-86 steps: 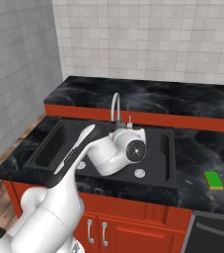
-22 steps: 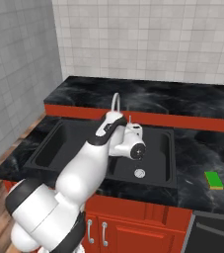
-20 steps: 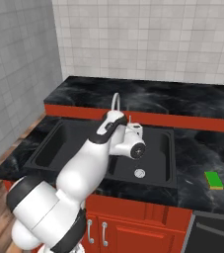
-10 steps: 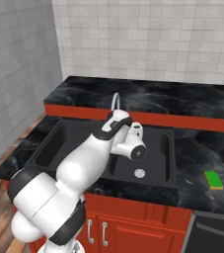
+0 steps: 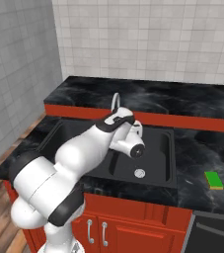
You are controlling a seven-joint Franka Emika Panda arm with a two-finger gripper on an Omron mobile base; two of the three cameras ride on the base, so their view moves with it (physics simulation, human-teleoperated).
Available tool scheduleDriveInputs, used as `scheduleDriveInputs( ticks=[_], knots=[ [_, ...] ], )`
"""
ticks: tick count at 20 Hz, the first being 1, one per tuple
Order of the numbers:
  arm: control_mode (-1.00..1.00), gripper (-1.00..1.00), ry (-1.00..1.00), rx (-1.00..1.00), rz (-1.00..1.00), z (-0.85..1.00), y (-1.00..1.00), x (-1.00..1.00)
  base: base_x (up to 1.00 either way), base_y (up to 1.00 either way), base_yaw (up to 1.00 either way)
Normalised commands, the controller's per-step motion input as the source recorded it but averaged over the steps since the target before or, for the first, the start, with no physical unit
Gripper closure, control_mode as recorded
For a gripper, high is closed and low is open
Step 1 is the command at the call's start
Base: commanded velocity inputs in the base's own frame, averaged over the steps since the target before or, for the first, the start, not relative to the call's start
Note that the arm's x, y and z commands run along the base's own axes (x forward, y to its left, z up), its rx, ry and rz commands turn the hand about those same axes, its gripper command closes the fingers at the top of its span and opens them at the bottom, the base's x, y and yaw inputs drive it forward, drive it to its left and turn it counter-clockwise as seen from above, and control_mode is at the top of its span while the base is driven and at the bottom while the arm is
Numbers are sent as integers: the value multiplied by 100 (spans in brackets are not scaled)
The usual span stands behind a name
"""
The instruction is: Soak the sponge with water for a few seconds and then drop it inside the sink.
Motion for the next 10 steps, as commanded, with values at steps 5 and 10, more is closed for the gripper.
scheduleDriveInputs(
  ticks=[5, 10],
  knots=[
    [-100, -100, 0, 0, 0, -5, 0, 6, 0, 0, 0],
    [-100, -100, 0, 0, 0, -15, 0, 0, 0, 0, 0]
  ],
)
